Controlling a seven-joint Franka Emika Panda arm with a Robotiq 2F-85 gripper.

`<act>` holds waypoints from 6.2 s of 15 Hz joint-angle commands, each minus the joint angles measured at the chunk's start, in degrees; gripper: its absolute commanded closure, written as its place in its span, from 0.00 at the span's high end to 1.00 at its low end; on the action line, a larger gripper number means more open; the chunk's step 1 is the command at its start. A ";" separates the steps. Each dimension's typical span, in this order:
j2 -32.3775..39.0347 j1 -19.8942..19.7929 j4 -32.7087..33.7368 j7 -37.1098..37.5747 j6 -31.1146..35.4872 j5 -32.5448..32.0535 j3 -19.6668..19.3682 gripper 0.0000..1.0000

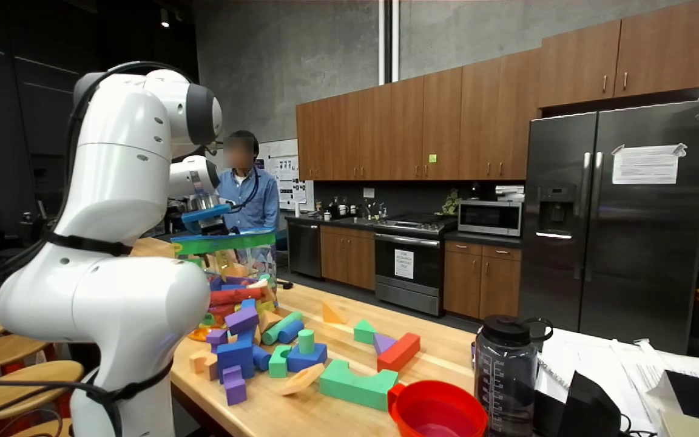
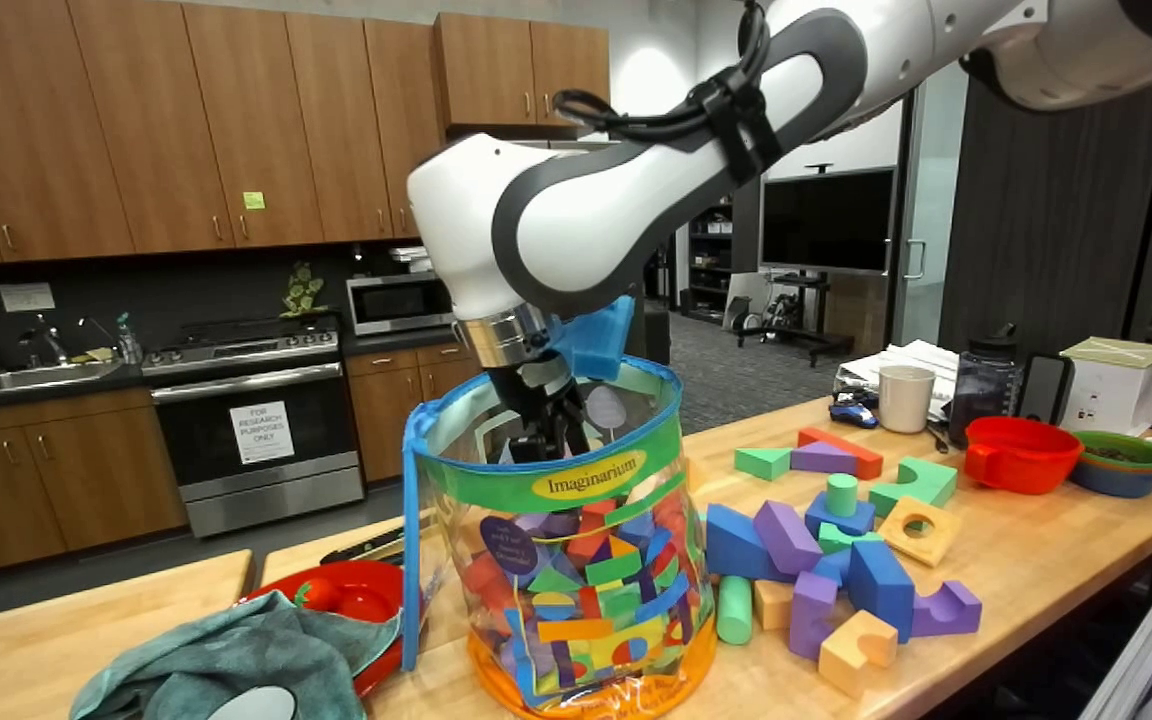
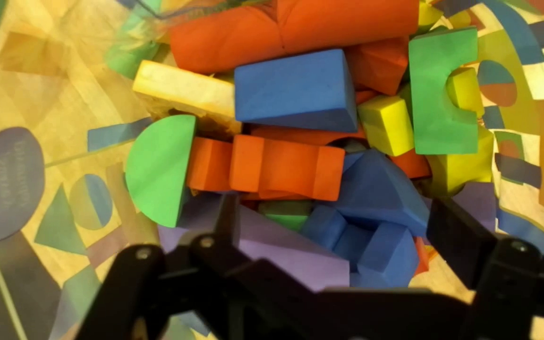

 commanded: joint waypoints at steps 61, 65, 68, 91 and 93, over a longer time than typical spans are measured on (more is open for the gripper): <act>26.66 9.63 36.22 10.64 -27.86 2.51 -9.15 1.00; 26.35 8.55 35.31 13.71 -31.60 1.64 -9.82 1.00; 24.94 7.74 33.49 14.66 -28.97 1.91 -9.85 1.00; -2.54 0.61 1.59 15.52 -8.57 2.94 -6.12 1.00; -1.80 0.59 1.58 14.17 -7.75 2.96 -4.80 1.00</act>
